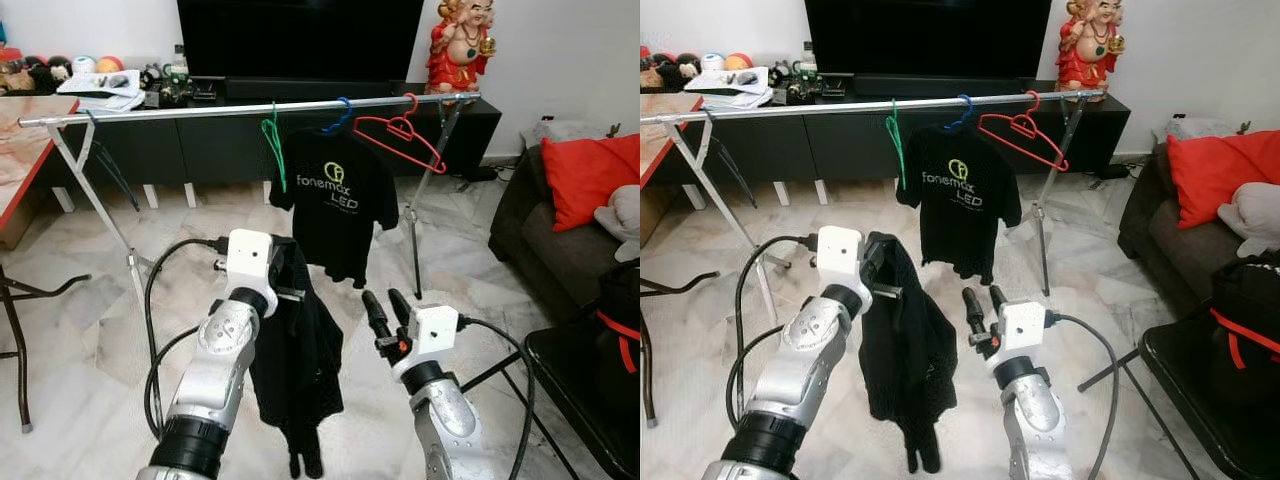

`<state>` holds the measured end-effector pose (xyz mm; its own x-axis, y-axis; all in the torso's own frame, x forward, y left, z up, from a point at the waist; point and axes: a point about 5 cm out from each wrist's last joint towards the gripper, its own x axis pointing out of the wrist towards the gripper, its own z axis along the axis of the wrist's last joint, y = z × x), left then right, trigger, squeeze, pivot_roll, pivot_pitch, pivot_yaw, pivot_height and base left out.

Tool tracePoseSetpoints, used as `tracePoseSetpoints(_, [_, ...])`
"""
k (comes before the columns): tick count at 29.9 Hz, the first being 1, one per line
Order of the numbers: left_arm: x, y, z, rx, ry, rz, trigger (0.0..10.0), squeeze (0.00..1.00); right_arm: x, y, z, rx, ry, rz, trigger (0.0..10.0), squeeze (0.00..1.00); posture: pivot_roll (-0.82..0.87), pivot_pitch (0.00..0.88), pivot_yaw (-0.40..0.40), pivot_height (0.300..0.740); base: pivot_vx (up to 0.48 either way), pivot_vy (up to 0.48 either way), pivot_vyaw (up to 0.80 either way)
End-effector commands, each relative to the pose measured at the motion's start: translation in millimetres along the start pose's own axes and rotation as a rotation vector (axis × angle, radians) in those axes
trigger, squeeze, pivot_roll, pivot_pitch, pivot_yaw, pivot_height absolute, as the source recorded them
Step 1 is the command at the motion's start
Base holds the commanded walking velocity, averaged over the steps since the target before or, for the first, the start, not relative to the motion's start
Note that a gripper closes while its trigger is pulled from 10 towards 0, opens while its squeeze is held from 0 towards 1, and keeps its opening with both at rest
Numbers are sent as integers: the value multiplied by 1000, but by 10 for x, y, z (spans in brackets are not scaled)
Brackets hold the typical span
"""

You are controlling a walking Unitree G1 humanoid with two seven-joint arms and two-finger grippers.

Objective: Hang hanger

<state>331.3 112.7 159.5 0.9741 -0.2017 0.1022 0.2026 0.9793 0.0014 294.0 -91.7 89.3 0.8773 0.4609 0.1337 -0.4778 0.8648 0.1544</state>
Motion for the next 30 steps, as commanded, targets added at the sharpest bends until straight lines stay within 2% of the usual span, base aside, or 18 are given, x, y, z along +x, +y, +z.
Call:
tracePoseSetpoints(1, [-10,-65,171,5,-57,-19,10000,0,-66,241,-89,74,-2,92,10000,0,68,0,-48,740,0,0,0])
tracePoseSetpoints(2, [-10,-65,171,5,-57,-19,10000,0,-66,241,-89,74,-2,92,10000,0,68,0,-48,740,0,0,0])
tracePoseSetpoints(3, [-34,-109,191,-2,-49,-27,10000,0,-106,393,-134,164,37,263,10000,0,75,0,-57,740,0,0,0])
tracePoseSetpoints(5, [-48,-144,215,-9,-42,-30,10000,0,-123,456,-161,181,62,341,10000,0,77,0,-65,740,0,0,0])
tracePoseSetpoints(12, [-72,-196,262,-19,-42,-41,10000,0,-83,376,-178,206,61,313,10000,0,85,0,-80,740,0,0,0])
tracePoseSetpoints(15, [-80,-240,307,3,-51,-66,10000,0,-29,299,-171,185,52,263,10000,0,91,0,-85,740,0,0,0])
tracePoseSetpoints(17, [-102,-262,304,11,-46,-73,10000,0,26,204,-142,151,32,175,10000,0,97,0,-87,740,0,0,0])
tracePoseSetpoints(20, [-133,-262,260,30,-28,-77,10000,0,63,155,-139,154,26,130,10000,0,97,0,-86,740,0,0,0])
tracePoseSetpoints(30, [-176,-297,291,44,-31,-89,10000,0,133,326,-179,187,29,226,10000,0,103,0,-84,740,0,0,0])
